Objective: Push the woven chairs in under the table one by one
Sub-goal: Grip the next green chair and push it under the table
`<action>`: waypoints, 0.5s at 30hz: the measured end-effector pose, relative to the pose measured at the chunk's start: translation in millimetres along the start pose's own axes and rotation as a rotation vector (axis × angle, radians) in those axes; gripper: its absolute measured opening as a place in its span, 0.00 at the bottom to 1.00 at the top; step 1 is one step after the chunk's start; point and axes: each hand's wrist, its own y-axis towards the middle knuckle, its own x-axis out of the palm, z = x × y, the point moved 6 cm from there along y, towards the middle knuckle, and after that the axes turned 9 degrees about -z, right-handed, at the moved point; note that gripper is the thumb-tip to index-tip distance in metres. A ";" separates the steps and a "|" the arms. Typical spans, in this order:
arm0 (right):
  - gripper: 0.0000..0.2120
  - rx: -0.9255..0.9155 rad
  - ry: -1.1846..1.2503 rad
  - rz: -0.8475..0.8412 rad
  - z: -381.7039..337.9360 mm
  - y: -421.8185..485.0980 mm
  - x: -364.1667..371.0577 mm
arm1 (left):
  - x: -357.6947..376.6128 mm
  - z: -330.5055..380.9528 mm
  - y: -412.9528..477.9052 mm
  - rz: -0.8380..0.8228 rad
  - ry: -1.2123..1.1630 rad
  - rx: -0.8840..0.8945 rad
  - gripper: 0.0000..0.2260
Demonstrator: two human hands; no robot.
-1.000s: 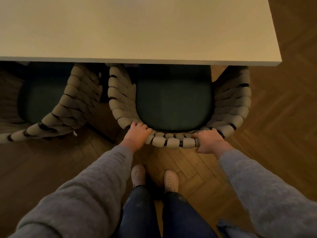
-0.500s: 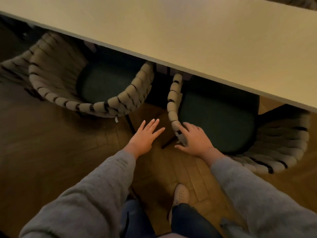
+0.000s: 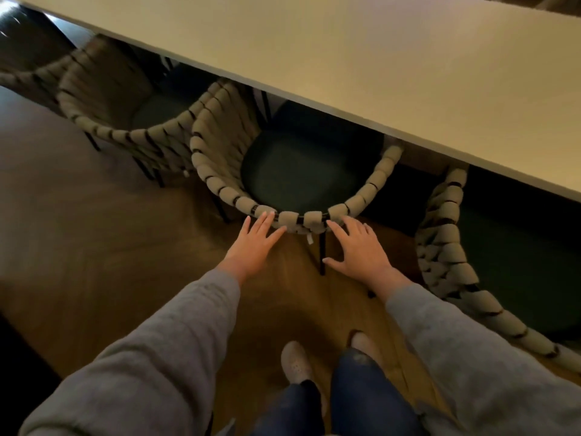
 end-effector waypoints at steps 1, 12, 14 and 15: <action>0.40 -0.005 -0.009 -0.002 -8.0 8.7 -1.5 | -0.6 -12.2 1.9 -0.001 -0.003 -0.006 0.36; 0.44 0.017 -0.042 -0.191 -33.4 113.8 -7.0 | -22.7 -110.8 65.5 -0.132 0.042 -0.106 0.41; 0.46 0.023 -0.038 -0.234 -32.9 127.5 -1.9 | -20.8 -123.6 79.1 -0.183 0.057 -0.095 0.39; 0.46 0.015 -0.037 -0.254 -33.6 130.0 1.8 | -19.4 -127.4 82.2 -0.207 0.063 -0.090 0.38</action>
